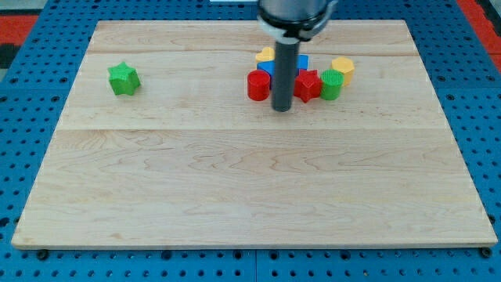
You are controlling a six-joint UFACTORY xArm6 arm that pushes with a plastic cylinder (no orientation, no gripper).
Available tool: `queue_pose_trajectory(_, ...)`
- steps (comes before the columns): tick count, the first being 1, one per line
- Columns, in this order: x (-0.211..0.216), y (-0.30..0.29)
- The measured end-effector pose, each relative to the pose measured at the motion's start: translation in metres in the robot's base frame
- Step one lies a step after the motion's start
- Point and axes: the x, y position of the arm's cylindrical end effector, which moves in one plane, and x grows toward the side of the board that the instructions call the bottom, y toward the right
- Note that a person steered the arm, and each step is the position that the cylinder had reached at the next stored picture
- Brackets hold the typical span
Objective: Move red circle closer to the red star
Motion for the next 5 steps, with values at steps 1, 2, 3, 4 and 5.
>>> queue_pose_trajectory(1,0.015,-0.046)
queue_pose_trajectory(2,0.004,-0.089)
queue_pose_trajectory(3,-0.028,-0.104)
queue_pose_trajectory(4,-0.044,-0.103)
queue_pose_trajectory(5,-0.044,-0.096)
